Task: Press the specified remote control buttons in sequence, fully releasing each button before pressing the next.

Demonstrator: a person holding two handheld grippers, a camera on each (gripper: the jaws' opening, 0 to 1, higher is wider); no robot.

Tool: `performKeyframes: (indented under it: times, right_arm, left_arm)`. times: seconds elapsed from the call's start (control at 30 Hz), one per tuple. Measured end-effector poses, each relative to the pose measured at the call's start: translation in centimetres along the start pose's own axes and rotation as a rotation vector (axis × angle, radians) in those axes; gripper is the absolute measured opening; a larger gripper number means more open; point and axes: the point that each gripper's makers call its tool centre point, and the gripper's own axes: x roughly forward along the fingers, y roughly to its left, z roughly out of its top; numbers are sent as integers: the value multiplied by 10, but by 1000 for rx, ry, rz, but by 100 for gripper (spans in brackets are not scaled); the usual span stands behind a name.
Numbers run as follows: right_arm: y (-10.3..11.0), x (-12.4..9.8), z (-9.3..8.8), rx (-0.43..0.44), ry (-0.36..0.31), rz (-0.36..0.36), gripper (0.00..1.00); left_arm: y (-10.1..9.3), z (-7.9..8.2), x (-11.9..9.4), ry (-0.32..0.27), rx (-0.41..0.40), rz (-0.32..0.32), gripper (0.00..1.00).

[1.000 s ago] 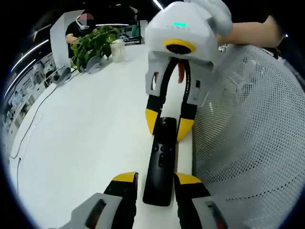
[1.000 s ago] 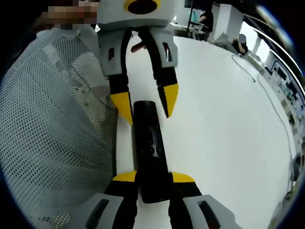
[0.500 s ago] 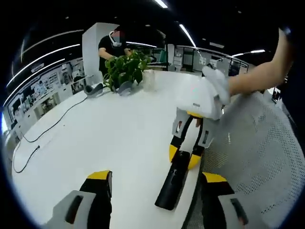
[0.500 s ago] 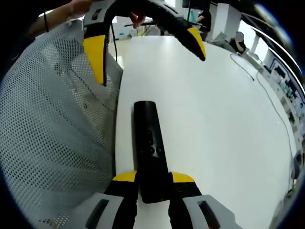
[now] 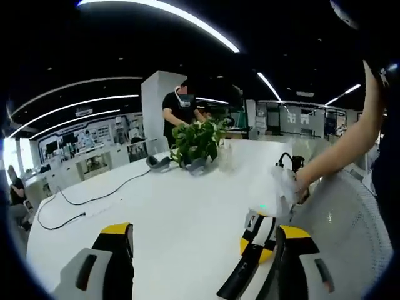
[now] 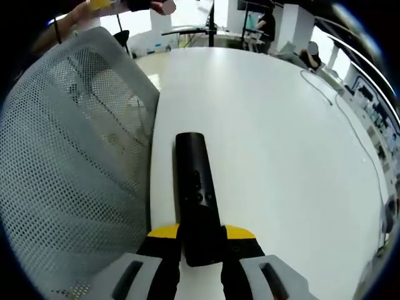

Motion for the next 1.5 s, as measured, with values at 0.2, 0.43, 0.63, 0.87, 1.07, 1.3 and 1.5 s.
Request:
performKeyframes:
  times: [0.2,0.43,0.63,0.87,1.07,1.3,1.5]
  right_arm:
    - [0,0,1,4,-2,-2,22]
    - [0,0,1,18,-10,-5,22]
    - [0,0,2,25,-14,-8,22]
    - [-1,1,2,39,-22,-14,22]
    - [-2,0,4,61,-40,-16,22]
    - [-1,0,4,65,-41,-23,22]
    - [-2,0,5,71,-45,-29,22]
  left_arm:
    - [4,12,-15,-62,100,75,100]
    - [4,27,-33,-231,-14,115,99]
    - [9,30,-51,-319,-97,165,99]
    - [15,13,-54,-284,-189,199,96]
    - [14,0,-53,-178,-182,194,82]
    - [35,0,-77,-200,-178,265,76]
    - [53,3,-95,-286,-289,327,76]
